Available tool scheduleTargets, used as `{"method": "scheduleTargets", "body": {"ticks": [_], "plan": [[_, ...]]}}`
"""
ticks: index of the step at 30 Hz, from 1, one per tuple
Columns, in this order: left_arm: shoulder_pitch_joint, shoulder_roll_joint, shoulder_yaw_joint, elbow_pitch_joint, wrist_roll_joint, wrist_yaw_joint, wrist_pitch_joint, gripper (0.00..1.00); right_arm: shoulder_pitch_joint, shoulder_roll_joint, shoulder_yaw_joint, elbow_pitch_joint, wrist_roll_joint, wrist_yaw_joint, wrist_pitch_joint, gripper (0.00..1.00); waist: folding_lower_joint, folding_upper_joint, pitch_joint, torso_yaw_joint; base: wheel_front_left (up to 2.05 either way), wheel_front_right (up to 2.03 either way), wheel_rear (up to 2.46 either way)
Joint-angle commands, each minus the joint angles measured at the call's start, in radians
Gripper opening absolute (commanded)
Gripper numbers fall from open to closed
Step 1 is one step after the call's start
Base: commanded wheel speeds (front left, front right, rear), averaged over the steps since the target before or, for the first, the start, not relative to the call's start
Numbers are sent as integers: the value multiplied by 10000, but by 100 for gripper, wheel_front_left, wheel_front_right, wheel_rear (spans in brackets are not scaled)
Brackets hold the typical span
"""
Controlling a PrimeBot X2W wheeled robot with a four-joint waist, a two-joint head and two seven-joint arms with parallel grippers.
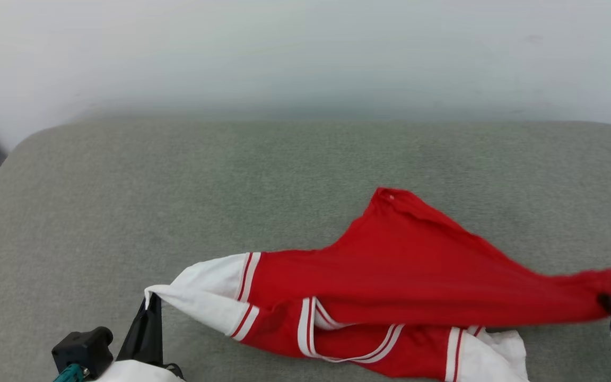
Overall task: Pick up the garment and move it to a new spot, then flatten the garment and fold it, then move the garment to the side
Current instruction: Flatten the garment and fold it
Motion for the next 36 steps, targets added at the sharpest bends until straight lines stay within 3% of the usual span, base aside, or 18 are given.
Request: {"method": "scheduleTargets", "body": {"ticks": [1,6,12,13,14,16,20,21,23,27,31,36], "plan": [[167,59,95,-24,-62,66,27,0,779,207,-242,-440,77,-5,114,0,3,0,-555,-643,0,0,0],[475,139,204,-23,-140,210,65,0,3291,961,-821,-1777,-118,-5,523,0,3,0,-658,-1025,0,0,0],[402,193,178,91,-198,171,108,0,5233,2356,-1193,-2182,-272,-5,940,0,3,0,-603,-1156,0,0,0],[377,218,171,120,-201,144,131,0,5344,2559,-1339,-2225,-323,-5,831,36,3,0,-587,-1170,0,0,0],[343,224,157,149,-205,114,146,0,5397,2658,-1411,-2281,-464,-5,673,100,3,0,-577,-1178,0,0,0],[306,233,138,181,-211,93,143,0,5437,2818,-1430,-2316,-440,-5,534,100,3,0,-560,-1185,0,0,0],[145,281,45,268,-150,18,209,0,4911,2758,-1532,-2755,-569,-5,-1361,100,3,0,-496,-1142,0,0,0],[145,281,45,268,-150,18,209,0,4911,2758,-1532,-2755,-569,-5,-1361,100,3,0,-496,-1142,0,0,0],[11,303,-37,216,-84,-10,276,0,4419,2686,-1682,-2741,-580,-5,-2915,100,3,0,-428,-1022,0,0,0],[-201,333,-166,92,-3,-43,352,0,3490,2664,-1601,-2349,-492,-4,-4345,100,3,0,-209,-838,0,0,0],[-547,370,-256,-107,140,-64,394,0,2335,2334,-832,-1837,-432,-5,-4298,100,3,0,295,-623,0,0,0],[-1013,353,-431,-250,274,-180,423,0,1114,1776,420,-1399,-399,-5,-3165,100,3,0,880,-358,0,0,0]]}}
